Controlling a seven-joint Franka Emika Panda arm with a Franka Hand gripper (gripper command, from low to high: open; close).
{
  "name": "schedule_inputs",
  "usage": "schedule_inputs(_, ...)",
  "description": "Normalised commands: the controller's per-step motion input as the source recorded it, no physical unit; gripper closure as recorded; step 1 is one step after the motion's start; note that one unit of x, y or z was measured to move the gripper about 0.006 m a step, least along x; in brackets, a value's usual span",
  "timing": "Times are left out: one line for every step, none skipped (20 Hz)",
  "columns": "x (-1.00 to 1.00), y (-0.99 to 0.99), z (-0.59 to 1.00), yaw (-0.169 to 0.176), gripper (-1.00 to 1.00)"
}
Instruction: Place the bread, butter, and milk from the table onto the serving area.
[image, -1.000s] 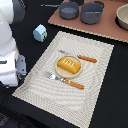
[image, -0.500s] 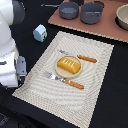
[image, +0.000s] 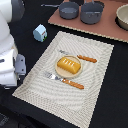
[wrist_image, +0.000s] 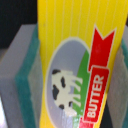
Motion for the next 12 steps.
schedule_inputs(0.94, 0.06, 1.0, -0.015, 1.0)
schedule_inputs(0.96, 0.08, 1.0, -0.021, 1.0)
schedule_inputs(0.9, 0.04, 1.0, -0.044, 1.0)
schedule_inputs(0.88, 0.03, 1.0, -0.05, 1.0)
schedule_inputs(0.89, 0.03, 1.0, -0.048, 1.0)
schedule_inputs(0.9, 0.03, 1.0, -0.044, 1.0)
schedule_inputs(0.91, 0.04, 1.0, -0.04, 1.0)
schedule_inputs(0.93, 0.0, 1.0, -0.05, 1.0)
schedule_inputs(0.94, 0.0, 1.0, -0.059, 1.0)
schedule_inputs(0.99, -0.03, 0.93, -0.056, 1.0)
schedule_inputs(1.0, -0.01, 0.84, -0.032, 1.0)
schedule_inputs(1.0, 0.0, 0.84, -0.009, 1.0)
